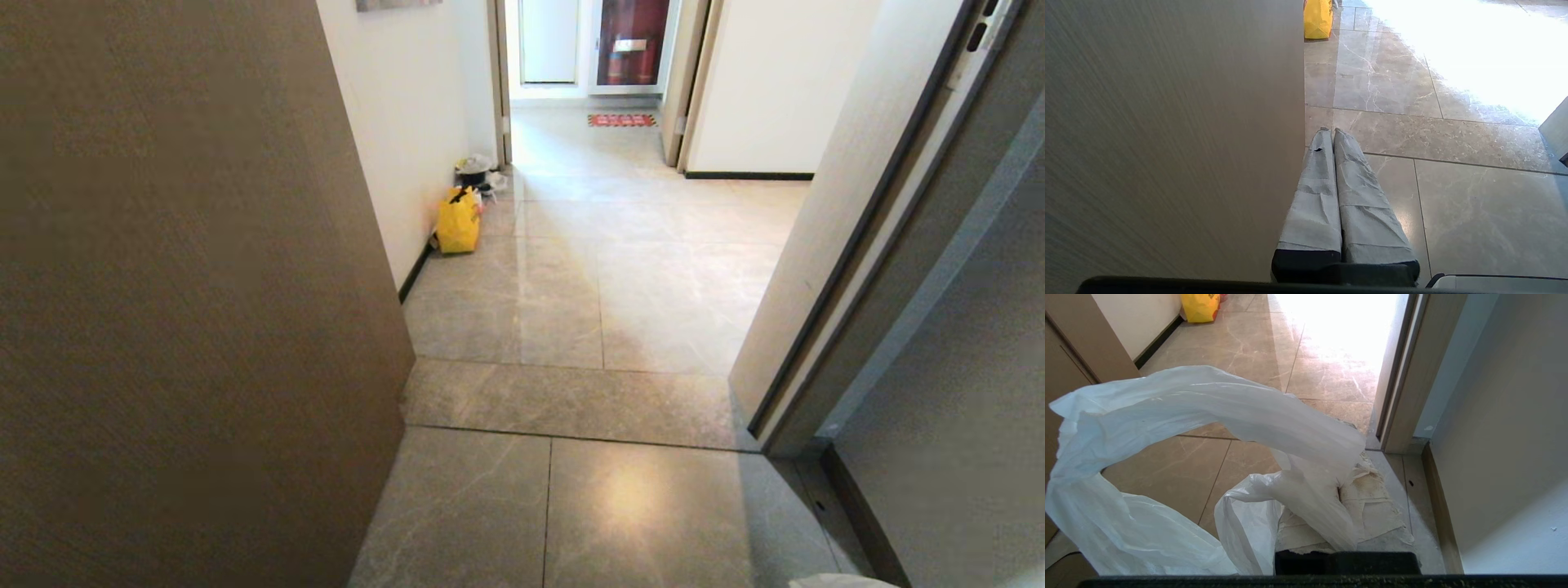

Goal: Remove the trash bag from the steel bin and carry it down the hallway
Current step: Put the trash bag at the door

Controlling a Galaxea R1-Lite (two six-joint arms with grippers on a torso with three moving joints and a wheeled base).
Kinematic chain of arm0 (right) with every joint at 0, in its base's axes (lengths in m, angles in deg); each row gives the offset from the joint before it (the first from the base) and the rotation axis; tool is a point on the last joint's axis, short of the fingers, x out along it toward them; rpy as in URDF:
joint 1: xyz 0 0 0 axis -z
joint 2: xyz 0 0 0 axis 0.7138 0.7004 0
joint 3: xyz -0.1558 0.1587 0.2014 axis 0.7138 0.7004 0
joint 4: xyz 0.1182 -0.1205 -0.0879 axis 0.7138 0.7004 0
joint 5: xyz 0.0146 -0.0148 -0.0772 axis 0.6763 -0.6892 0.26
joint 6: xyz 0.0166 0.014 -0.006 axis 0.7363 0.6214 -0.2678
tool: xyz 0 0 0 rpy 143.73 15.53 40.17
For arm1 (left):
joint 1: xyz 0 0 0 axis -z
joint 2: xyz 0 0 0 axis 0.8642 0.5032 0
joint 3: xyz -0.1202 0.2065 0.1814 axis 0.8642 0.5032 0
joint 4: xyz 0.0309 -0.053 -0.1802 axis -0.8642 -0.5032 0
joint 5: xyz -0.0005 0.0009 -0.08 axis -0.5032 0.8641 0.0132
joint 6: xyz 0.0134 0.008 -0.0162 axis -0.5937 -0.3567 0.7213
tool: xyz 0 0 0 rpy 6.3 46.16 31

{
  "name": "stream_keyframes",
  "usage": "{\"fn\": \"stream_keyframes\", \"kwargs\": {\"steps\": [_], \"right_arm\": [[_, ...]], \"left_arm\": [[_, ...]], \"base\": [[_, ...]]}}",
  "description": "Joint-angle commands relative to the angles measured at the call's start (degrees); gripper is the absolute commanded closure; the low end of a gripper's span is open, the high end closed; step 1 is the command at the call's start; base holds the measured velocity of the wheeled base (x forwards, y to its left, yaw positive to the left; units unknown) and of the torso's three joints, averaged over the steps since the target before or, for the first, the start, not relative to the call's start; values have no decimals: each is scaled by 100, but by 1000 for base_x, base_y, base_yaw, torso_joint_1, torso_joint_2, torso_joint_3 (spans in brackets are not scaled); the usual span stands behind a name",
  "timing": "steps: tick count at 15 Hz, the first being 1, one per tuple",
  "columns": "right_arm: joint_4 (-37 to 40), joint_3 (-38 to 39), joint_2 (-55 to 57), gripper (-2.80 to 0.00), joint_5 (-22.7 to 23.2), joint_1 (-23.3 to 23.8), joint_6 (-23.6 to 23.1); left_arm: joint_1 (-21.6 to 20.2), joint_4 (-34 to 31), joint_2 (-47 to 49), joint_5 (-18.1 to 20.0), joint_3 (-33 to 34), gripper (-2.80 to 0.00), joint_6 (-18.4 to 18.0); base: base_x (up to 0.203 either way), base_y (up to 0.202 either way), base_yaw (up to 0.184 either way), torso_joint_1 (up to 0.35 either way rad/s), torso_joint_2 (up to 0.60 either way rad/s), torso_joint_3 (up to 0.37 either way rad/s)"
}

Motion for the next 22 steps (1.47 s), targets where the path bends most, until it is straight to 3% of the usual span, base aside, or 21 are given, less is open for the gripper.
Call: {"fn": "stream_keyframes", "kwargs": {"steps": [1,13,18,22], "right_arm": [[0,1,6,0,2,-8,-2],[0,1,1,0,2,0,-2],[0,1,9,0,2,1,-2],[0,1,2,0,2,-8,-2]], "left_arm": [[0,-2,0,-2,0,0,1],[0,-11,0,-2,0,0,19],[0,-11,0,-2,0,0,10],[0,-11,0,-2,0,0,10]], "base": [[0,0,0,0,0,0],[0,0,0,0,0,0],[0,-149,8,3,2,2],[0,-22,0,3,1,0]]}}
